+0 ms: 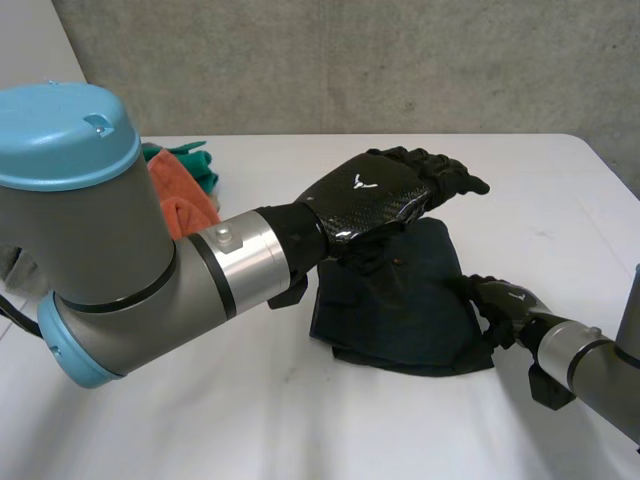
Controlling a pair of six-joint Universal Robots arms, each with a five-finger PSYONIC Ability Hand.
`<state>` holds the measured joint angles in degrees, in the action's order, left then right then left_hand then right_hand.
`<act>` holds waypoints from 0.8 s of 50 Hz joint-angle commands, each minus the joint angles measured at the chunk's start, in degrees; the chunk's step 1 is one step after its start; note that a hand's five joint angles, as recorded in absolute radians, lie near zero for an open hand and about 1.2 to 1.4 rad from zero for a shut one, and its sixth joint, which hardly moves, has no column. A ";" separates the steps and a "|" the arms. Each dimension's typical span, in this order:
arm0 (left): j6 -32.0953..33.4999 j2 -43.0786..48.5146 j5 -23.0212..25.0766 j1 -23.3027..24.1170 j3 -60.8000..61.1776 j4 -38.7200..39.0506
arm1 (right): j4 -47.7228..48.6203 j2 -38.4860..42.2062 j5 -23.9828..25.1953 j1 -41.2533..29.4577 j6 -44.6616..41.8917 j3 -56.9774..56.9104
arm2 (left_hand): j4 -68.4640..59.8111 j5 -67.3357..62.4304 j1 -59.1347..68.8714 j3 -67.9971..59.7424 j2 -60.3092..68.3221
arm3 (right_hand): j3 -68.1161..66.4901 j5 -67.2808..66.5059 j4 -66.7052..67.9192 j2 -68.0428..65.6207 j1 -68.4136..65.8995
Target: Fold the laundry.
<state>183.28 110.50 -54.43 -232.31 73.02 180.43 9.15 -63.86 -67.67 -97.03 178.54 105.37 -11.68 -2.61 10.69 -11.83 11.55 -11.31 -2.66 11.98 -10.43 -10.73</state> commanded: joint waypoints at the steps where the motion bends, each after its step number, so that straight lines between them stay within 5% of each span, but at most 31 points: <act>1: 0.15 -0.11 -0.59 0.19 -0.07 0.01 | 1.75 1.72 -0.36 -2.28 0.76 -2.27 | 0.29 1.22 0.70 0.44 -0.16 | 1.31 2.66 -1.98 0.43 0.73; 14: 0.15 0.07 -0.77 0.36 0.29 0.01 | 1.84 4.01 -0.36 -4.57 4.27 -6.14 | -0.39 0.54 1.37 -0.24 0.52 | -3.13 -1.77 2.46 -4.01 -3.71; 18: 0.15 0.24 -0.77 0.36 0.20 0.10 | 2.19 4.89 -0.27 -5.01 5.06 -7.98 | -0.39 0.54 1.37 -0.24 0.52 | -33.35 -32.00 32.69 -34.23 -33.94; 20: 0.15 0.33 -0.77 0.36 0.11 0.10 | 2.37 6.11 -0.01 -5.10 6.12 -9.91 | -0.39 0.54 1.37 -0.24 0.52 | -67.43 -66.07 66.76 -68.31 -68.01; 34: -0.11 0.07 -1.56 1.07 -1.12 0.19 | 2.54 17.01 -1.50 -0.80 13.76 -34.51 | -0.22 0.71 1.20 -0.07 0.35 | -68.69 -67.34 68.02 -69.57 -69.27; 40: -0.11 0.07 -1.74 1.59 -2.44 0.19 | 1.84 25.62 -8.97 5.62 18.16 -49.97 | -0.22 0.71 1.20 -0.07 0.35 | -68.69 -67.34 68.02 -69.57 -69.27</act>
<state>183.18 110.64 -55.94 -231.27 71.90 180.57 11.70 -47.23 -69.50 -98.16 191.99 71.75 -11.68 -2.61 10.70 -11.83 11.55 -65.35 -52.88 68.41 -65.42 -58.60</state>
